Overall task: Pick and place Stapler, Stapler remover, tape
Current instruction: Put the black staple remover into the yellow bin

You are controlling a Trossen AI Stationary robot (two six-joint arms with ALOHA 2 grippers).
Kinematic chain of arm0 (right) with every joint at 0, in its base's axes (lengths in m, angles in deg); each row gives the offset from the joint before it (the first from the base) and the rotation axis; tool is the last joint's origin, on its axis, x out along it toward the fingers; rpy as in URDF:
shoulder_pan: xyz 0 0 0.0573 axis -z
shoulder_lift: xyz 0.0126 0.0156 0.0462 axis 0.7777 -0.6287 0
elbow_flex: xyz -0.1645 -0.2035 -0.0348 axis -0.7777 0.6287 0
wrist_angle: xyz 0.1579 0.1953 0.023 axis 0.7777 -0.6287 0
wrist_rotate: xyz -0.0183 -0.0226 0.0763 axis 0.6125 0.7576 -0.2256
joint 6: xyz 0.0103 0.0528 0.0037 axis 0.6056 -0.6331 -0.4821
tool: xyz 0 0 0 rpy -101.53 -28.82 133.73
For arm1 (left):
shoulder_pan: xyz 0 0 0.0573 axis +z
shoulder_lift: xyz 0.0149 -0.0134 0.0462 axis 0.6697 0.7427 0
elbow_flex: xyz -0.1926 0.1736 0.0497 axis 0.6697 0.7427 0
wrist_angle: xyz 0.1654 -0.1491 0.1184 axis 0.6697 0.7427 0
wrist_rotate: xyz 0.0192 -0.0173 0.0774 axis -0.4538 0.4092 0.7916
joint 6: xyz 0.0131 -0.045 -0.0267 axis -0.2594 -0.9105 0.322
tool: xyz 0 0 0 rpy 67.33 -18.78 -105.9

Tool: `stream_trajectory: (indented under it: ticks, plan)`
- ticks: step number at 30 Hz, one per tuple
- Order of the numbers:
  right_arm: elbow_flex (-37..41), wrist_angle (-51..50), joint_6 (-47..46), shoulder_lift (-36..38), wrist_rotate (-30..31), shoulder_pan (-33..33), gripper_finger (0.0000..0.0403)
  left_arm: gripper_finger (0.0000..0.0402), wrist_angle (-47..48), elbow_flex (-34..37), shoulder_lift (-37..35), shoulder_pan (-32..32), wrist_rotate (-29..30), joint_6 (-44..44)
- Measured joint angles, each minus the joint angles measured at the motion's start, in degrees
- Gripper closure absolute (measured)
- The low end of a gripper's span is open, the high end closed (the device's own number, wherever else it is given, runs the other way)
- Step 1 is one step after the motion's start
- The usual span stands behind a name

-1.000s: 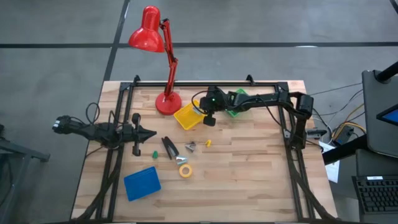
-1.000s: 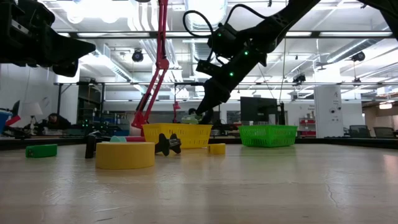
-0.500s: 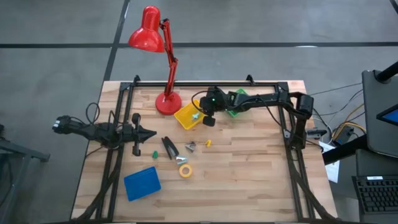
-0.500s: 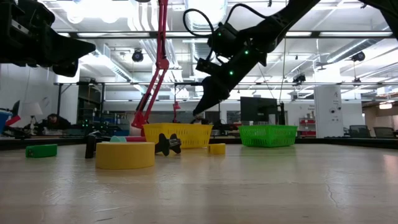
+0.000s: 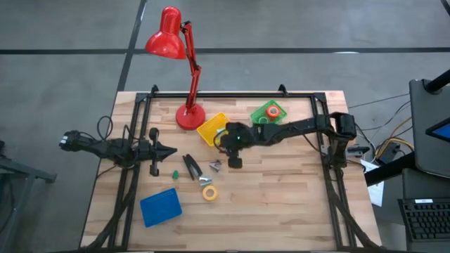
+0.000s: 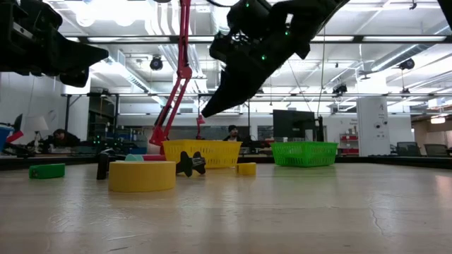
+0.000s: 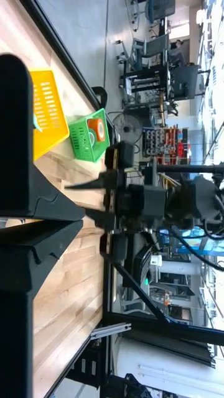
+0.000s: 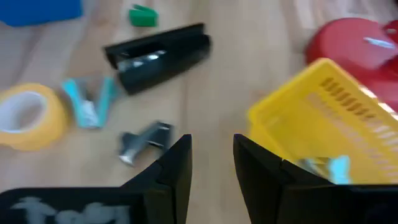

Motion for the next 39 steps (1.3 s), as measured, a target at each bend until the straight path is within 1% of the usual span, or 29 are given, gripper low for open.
stream_trajectory:
  ticks: [6,17,23,25,30,39]
  plan:
    - [0.25,1.29,-6.50,-0.45,0.16,-0.96,0.0302,0.0394,0.00,0.00,-0.02,-0.01,0.01,0.01]
    - [4.32,5.58,-11.82,-0.50,1.15,-2.18,0.0279,0.0394,0.01,0.00,0.00,-0.02,0.00,0.02]
    - [5.82,8.91,-13.42,-0.56,1.99,-1.88,0.0263,0.0394,0.01,0.01,-0.02,-0.01,0.00,0.00]
    - [6.06,10.51,-13.57,-1.68,1.89,-2.27,0.0261,0.0394,0.00,0.00,-0.01,0.00,0.00,0.02]
    - [5.60,10.88,-13.03,-5.68,1.97,-2.81,0.0266,0.0394,-0.02,0.00,0.00,-0.02,0.03,0.00]
    - [5.11,12.57,-14.34,-6.15,1.07,-3.18,0.0277,0.0394,-0.03,0.00,0.11,-0.01,0.04,0.01]
